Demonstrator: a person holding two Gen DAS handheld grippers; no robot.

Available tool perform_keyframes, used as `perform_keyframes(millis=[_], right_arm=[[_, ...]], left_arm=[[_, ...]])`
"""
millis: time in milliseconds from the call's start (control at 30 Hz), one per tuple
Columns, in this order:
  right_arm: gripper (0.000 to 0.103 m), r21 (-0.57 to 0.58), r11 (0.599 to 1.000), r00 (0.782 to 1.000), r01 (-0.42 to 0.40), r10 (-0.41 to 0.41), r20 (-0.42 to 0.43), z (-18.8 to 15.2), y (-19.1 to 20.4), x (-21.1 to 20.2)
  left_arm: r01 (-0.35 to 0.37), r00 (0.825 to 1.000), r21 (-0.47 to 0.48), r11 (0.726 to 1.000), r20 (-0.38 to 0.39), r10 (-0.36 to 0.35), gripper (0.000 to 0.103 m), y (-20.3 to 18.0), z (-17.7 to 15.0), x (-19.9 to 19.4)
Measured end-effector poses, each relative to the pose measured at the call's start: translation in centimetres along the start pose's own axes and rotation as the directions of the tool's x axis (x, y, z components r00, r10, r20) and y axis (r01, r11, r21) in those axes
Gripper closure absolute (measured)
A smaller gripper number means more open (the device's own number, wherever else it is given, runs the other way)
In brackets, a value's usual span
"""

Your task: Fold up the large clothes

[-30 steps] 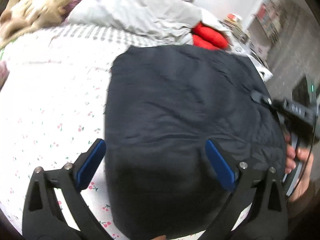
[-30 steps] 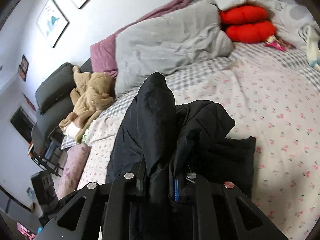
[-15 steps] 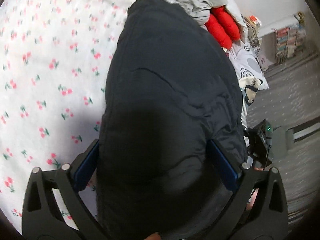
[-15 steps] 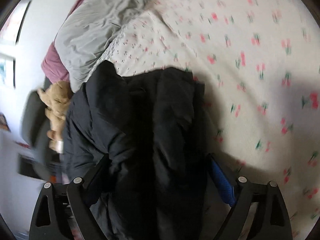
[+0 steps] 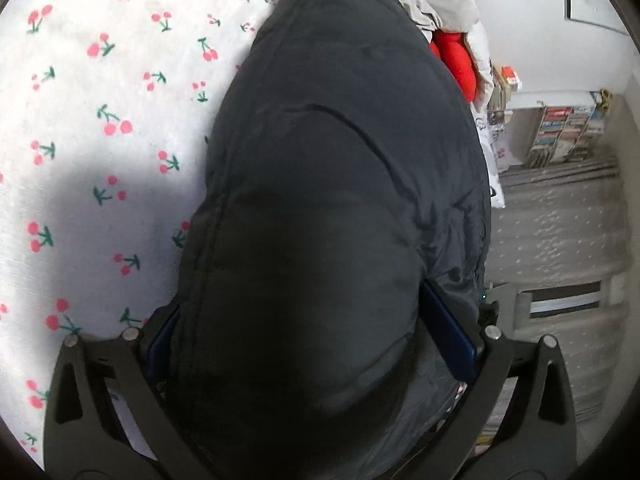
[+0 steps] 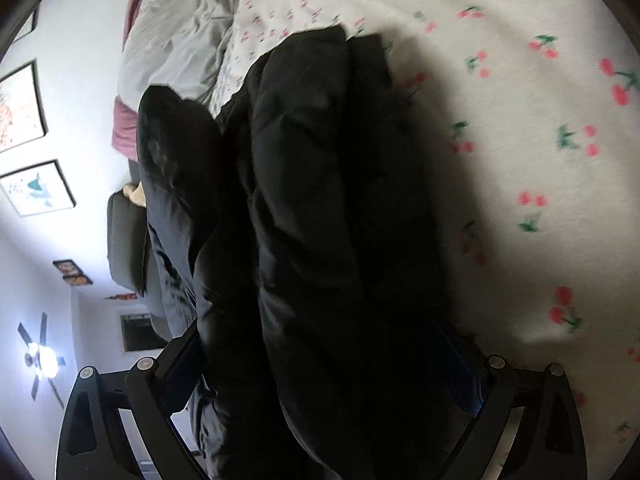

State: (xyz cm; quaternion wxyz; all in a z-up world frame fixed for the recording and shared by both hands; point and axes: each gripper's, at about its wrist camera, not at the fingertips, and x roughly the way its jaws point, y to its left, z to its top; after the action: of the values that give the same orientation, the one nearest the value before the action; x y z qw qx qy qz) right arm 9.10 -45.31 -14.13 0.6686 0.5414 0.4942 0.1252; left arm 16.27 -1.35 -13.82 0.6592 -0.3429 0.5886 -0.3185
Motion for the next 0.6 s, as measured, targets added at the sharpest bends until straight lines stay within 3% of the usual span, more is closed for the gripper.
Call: perform_keyframes(millis=[33, 100, 167, 267, 367, 600], right_arm=[[0.003, -0.001, 1.0, 1.0, 0.0, 0.0, 0.009, 0.0, 0.0, 0.0], [0.015, -0.008, 1.0, 1.0, -0.014, 0.014, 0.027, -0.2, 0.4, 0.5], [0.043, -0.005, 0.998, 0.997, -0.065, 0.065, 0.043, -0.4, 0.7, 0.3], [0.063, -0.053, 0.993, 0.99, -0.102, 0.106, 0.092, -0.3, 2.1, -0.9], [0.068, -0.106, 0.987, 0.98, -0.123, 0.137, 0.141, -0.6, 3.6, -2.7], [0.068, -0.293, 0.947, 0.925, -0.128, 0.221, 0.31, -2.0, 7.5, -11.6]], left_arm=[[0.001, 1.0, 0.001, 1.0, -0.002, -0.001, 0.0, 0.0, 0.0, -0.1], [-0.004, 1.0, 0.018, 1.0, 0.003, 0.004, 0.004, -0.5, 0.0, -0.2], [-0.031, 0.999, 0.079, 0.996, 0.045, 0.028, 0.014, -2.0, -0.1, -0.8], [-0.048, 0.994, 0.151, 0.987, 0.106, 0.032, 0.031, -4.3, 0.0, -1.7], [-0.027, 0.989, 0.203, 0.979, 0.15, -0.004, 0.04, -6.8, -0.3, -2.4], [0.066, 0.971, 0.33, 0.942, 0.197, -0.137, 0.042, -14.1, 0.0, -1.1]])
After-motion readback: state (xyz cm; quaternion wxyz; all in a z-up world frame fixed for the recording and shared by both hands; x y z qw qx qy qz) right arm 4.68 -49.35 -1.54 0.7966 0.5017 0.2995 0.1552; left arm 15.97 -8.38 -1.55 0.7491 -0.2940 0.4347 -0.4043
